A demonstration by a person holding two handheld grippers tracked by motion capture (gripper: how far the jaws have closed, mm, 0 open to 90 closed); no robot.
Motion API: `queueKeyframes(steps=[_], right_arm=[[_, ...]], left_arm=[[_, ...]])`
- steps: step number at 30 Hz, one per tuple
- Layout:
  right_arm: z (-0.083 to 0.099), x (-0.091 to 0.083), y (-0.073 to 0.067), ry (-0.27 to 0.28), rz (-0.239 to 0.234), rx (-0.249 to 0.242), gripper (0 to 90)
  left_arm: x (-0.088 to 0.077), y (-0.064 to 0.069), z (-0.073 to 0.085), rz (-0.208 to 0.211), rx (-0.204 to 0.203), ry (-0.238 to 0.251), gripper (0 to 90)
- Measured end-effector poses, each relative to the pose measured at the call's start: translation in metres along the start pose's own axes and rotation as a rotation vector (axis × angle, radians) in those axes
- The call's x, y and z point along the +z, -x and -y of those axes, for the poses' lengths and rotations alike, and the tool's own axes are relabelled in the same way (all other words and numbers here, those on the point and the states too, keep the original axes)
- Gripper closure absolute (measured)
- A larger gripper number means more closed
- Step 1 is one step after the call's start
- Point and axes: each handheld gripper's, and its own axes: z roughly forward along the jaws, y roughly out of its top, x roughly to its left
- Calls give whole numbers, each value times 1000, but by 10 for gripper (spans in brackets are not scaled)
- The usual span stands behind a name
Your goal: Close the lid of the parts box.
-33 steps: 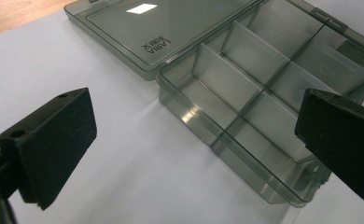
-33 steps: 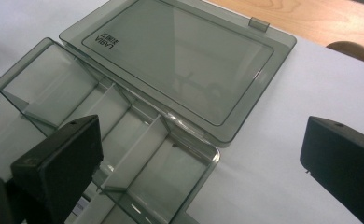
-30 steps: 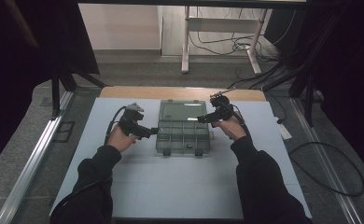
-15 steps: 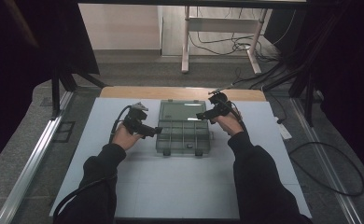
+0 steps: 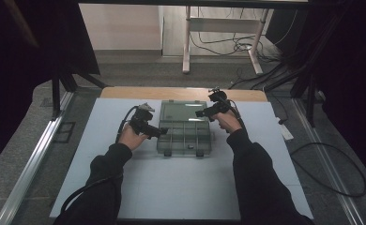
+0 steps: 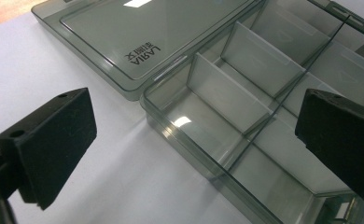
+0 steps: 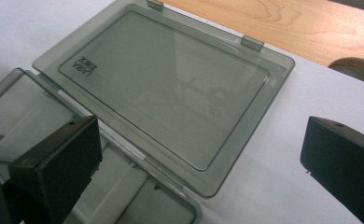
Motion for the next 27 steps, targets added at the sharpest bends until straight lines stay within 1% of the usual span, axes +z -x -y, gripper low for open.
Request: queueKeyframes(steps=[2, 3, 6, 7, 9, 10, 13, 16, 20, 22, 25, 27], right_arm=[[0, 1, 1, -6, 4, -2, 0], [0, 4, 3, -26, 18, -3, 0], [-1, 6, 4, -36, 23, 3, 0], [-1, 8, 4, -43, 30, 2, 0], [-2, 11, 3, -54, 51, -15, 0], [-3, 12, 3, -61, 60, -22, 0], [-4, 16, 3, -67, 62, -18, 0], [-4, 21, 4, -87, 74, -30, 0], [-2, 26, 7, -115, 84, -32, 0], [-2, 28, 8, -123, 83, -23, 0], [-2, 31, 11, -135, 96, -15, 4], [-2, 31, 12, -141, 113, -11, 32]], left_arm=[[1, 0, 1, 1, 0, -4, 0], [2, 0, 1, -2, 6, -9, 0], [2, -1, 3, -5, 12, -16, 0], [2, -2, 3, -5, 7, -13, 0], [1, -3, 4, -7, 11, -17, 0], [0, -3, 5, -8, 7, -15, 0], [-1, -5, 6, -8, 10, -17, 0], [-1, -4, 7, -9, 11, -16, 0], [-1, -4, 6, -4, 15, -17, 0], [-1, -4, 6, -2, 17, -18, 0], [0, -3, 6, 0, 17, -18, 0], [0, -3, 6, 0, 19, -20, 0]])
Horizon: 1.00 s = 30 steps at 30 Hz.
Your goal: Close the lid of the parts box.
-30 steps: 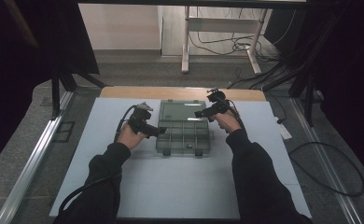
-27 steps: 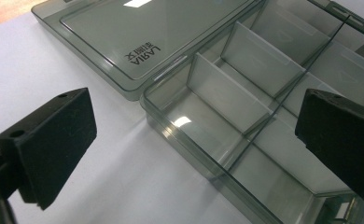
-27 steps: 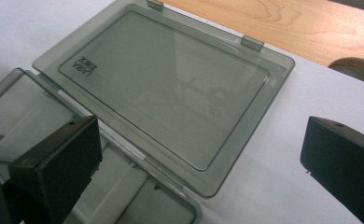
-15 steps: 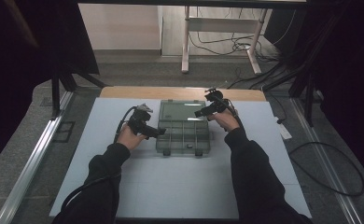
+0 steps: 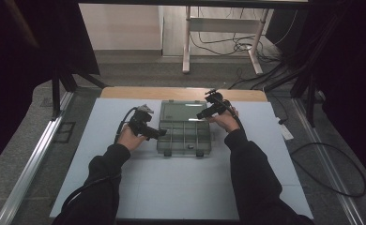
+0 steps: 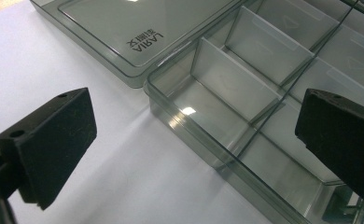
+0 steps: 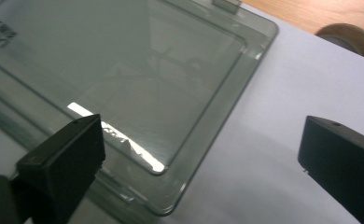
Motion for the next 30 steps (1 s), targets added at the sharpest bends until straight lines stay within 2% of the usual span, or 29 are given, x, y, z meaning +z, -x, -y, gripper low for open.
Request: queueKeyframes(steps=[3, 7, 11, 14, 18, 20, 25, 30], right_arm=[[-1, 0, 1, -7, 25, 5, 113], [-1, -2, 0, -9, 53, -7, 289], [-3, -3, -2, -15, 59, -4, 457], [-3, -2, -4, -26, 82, -15, 549], [-4, 0, -7, -31, 84, 7, 652], [-5, 1, -8, -51, 95, 12, 697], [-8, 3, -5, -56, 106, 91, 790], [-10, 3, -4, -67, 102, 188, 822]], left_arm=[[0, 0, 0, 0, 1, 1, 0], [-1, 0, -1, 1, 1, 2, 0], [-1, 0, -1, -2, 6, -4, 0], [-2, 0, -1, -2, 9, -4, 0], [-2, 1, -1, -1, 11, -6, 0], [-2, 1, -1, -1, 17, -11, 0], [-3, 1, -2, -2, 22, -12, 0], [-3, 1, -2, -1, 21, -10, 0]])
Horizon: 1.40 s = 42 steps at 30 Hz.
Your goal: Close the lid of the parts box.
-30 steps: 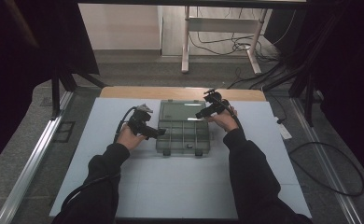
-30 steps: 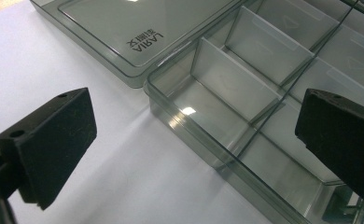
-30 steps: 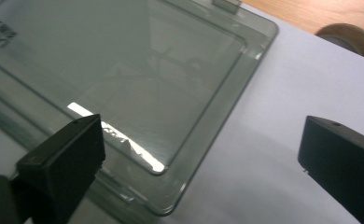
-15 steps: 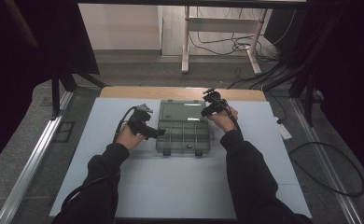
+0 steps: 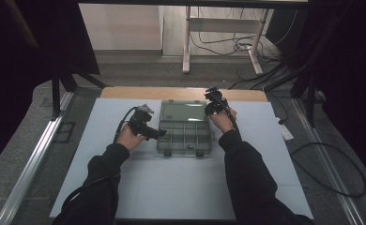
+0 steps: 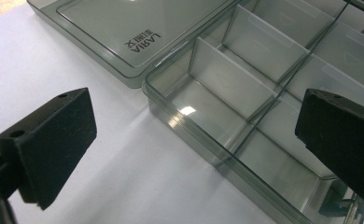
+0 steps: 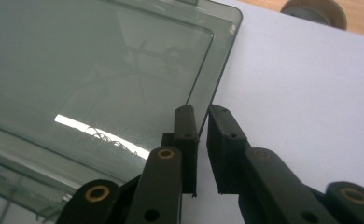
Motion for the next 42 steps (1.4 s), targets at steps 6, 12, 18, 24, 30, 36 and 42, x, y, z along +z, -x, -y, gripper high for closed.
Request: queueKeyframes(steps=[6, 12, 18, 24, 30, 36, 42], right_arm=[[-6, 0, -5, -36, 37, 84, 860], [-8, 0, -4, -44, 11, 161, 886], [-7, -5, -5, -11, 2, 182, 891], [-6, -12, -4, 25, -9, 184, 891], [-4, -18, -4, 51, -15, 175, 891], [0, -22, -5, 81, -11, 174, 891], [5, -25, -3, 110, -19, 177, 891]], left_arm=[[-1, 0, 0, -4, 3, -1, 0], [-2, -1, -1, -17, -2, -7, 0], [-4, -1, -3, -55, -14, -13, 0], [-9, -6, -4, -61, -31, 4, 0], [-14, -11, -5, -121, -24, 14, 187], [-17, -19, -9, -145, -73, 29, 516], [-12, -28, -12, -129, -92, 16, 794]])
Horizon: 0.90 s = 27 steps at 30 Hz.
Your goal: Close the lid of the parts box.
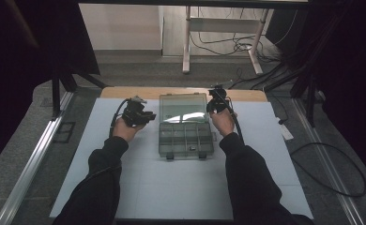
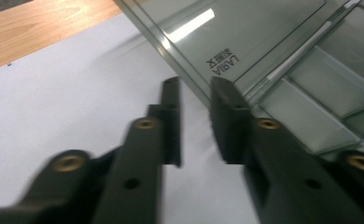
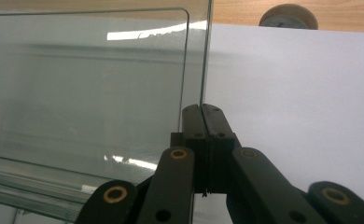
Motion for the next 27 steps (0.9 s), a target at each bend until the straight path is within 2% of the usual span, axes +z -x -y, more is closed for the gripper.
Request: queueKeyframes(steps=[3, 11, 16, 27], right_arm=[[2, -2, 1, 15, -8, -6, 890], [6, -7, 2, 52, -26, -12, 889], [8, -10, 1, 70, -29, -14, 889], [14, -13, -1, 101, -28, -26, 890]], left_arm=[[8, -4, -2, -15, -21, -30, 887], [32, -9, -3, -7, -65, -67, 888], [43, -8, -6, -20, -79, -81, 888], [58, -11, -20, -37, -96, -92, 888]])
